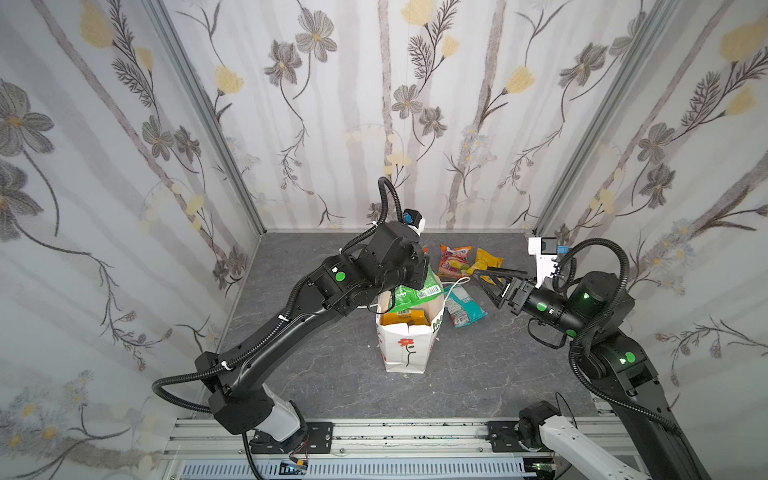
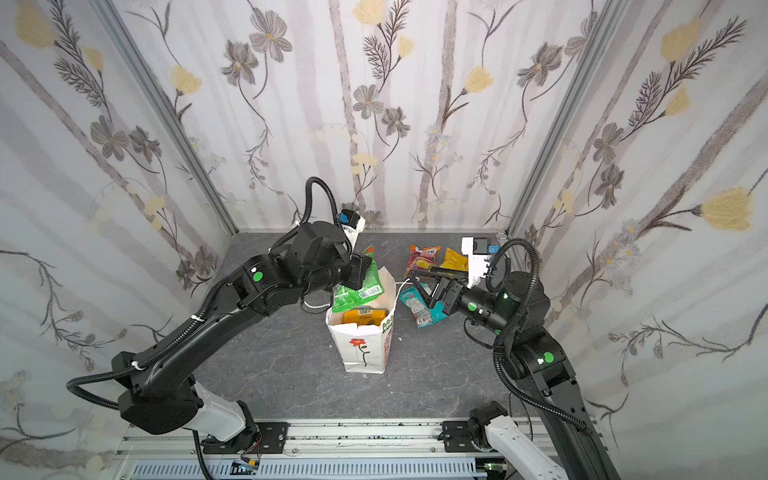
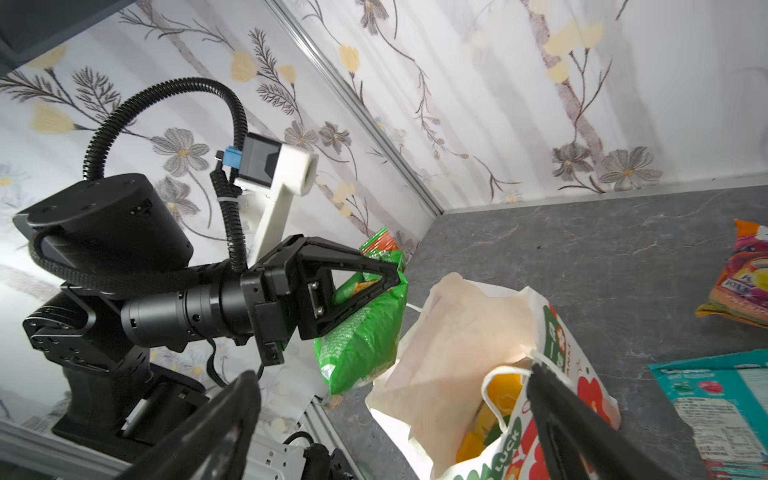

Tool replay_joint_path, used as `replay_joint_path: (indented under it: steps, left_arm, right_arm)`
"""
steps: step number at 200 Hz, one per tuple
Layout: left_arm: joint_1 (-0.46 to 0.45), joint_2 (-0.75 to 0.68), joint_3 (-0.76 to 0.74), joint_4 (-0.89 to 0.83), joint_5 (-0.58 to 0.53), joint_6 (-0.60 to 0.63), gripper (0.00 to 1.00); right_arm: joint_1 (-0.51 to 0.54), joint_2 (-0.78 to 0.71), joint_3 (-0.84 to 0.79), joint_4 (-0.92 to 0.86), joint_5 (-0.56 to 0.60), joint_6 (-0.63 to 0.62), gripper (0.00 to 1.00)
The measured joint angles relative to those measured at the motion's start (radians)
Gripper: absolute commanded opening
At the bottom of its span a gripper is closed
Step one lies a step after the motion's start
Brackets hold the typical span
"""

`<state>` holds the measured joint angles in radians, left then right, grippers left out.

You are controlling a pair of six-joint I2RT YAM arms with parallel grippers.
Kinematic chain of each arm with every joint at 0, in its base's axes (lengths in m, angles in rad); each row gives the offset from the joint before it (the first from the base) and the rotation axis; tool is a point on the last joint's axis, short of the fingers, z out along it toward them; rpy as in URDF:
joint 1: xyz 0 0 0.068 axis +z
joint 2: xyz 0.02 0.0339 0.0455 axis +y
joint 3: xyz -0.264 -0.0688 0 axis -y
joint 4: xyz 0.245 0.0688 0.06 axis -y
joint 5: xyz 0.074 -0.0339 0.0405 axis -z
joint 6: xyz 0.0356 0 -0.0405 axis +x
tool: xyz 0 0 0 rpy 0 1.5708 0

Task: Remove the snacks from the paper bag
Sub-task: 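Lift the green chip pack out of the bag with the left gripper, then grasp the green chip pack with the right gripper from the left gripper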

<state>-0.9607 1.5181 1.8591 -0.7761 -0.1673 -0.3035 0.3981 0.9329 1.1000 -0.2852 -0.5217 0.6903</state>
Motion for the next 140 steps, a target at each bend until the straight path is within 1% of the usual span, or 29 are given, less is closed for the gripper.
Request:
replay_joint_path:
  steps: [20, 51, 69, 87, 107, 119, 140]
  left_arm:
    - [-0.023, -0.004, 0.002, 0.058, -0.026, 0.046, 0.00]
    - [-0.057, -0.003, 0.022, 0.113, -0.058, 0.095, 0.00]
    - [-0.068, 0.001, 0.037, 0.135, -0.071, 0.112, 0.00]
    - [-0.078, 0.003, 0.045, 0.144, -0.080, 0.119, 0.00]
    - [-0.085, 0.005, 0.045, 0.145, -0.090, 0.120, 0.00]
    - [-0.087, 0.005, 0.045, 0.145, -0.093, 0.120, 0.00]
    - [-0.089, 0.007, 0.045, 0.144, -0.094, 0.120, 0.00]
  right_arm:
    - [0.048, 0.003, -0.029, 0.059, -0.022, 0.042, 0.99]
    - [0.123, 0.029, -0.053, 0.141, -0.022, 0.080, 0.99]
    - [0.157, 0.051, -0.074, 0.191, -0.022, 0.103, 0.97]
    - [0.182, 0.076, -0.079, 0.219, -0.022, 0.120, 0.92]
    - [0.199, 0.102, -0.079, 0.259, -0.022, 0.131, 0.84]
    - [0.205, 0.117, -0.079, 0.278, -0.021, 0.140, 0.73]
    - [0.212, 0.149, -0.079, 0.307, -0.022, 0.146, 0.58]
